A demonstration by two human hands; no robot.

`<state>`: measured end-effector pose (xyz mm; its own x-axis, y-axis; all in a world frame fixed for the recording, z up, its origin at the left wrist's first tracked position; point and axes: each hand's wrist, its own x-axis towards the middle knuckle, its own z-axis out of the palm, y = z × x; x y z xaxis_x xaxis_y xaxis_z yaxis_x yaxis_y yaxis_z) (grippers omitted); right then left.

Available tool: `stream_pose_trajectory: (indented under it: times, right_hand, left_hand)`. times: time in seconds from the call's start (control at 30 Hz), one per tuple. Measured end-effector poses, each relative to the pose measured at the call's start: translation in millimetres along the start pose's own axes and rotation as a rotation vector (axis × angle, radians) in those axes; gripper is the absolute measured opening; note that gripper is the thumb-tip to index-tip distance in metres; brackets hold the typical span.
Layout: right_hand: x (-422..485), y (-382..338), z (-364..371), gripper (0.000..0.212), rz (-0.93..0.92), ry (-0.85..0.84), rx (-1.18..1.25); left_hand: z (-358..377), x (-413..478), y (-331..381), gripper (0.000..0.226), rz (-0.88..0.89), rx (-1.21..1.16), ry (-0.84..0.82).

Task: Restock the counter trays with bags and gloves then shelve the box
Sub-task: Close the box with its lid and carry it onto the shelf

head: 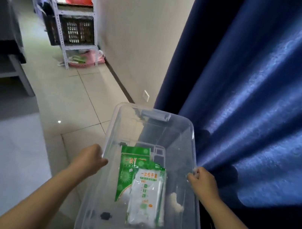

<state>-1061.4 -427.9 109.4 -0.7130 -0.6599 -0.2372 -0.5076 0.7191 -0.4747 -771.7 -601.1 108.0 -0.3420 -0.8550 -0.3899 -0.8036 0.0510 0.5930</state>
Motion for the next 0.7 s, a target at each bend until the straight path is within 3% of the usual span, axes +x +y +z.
stream_pose_trajectory:
  times: [0.1, 0.23, 0.43, 0.6, 0.7]
  right_hand:
    - [59.0, -29.2, 0.0, 0.027, -0.086, -0.079, -0.021]
    - [129.6, -82.2, 7.4, 0.028, -0.194, -0.161, -0.013]
    - [220.2, -174.7, 40.5, 0.022, -0.347, -0.256, -0.042]
    - [288.7, -258.7, 67.4, 0.019, -0.337, -0.298, -0.042]
    - [328.0, -309.2, 75.0, 0.018, -0.338, -0.312, -0.051]
  left_hand:
    - [-14.2, 29.7, 13.9, 0.026, -0.091, -0.055, 0.051]
    - [-40.2, 63.1, 18.7, 0.017, -0.208, -0.064, 0.144]
    - [-85.8, 120.6, 5.4, 0.02, -0.348, -0.112, 0.239]
    - [-130.8, 194.6, -6.7, 0.013, -0.377, -0.118, 0.308]
    - [-158.0, 241.7, -9.1, 0.023, -0.419, -0.14, 0.341]
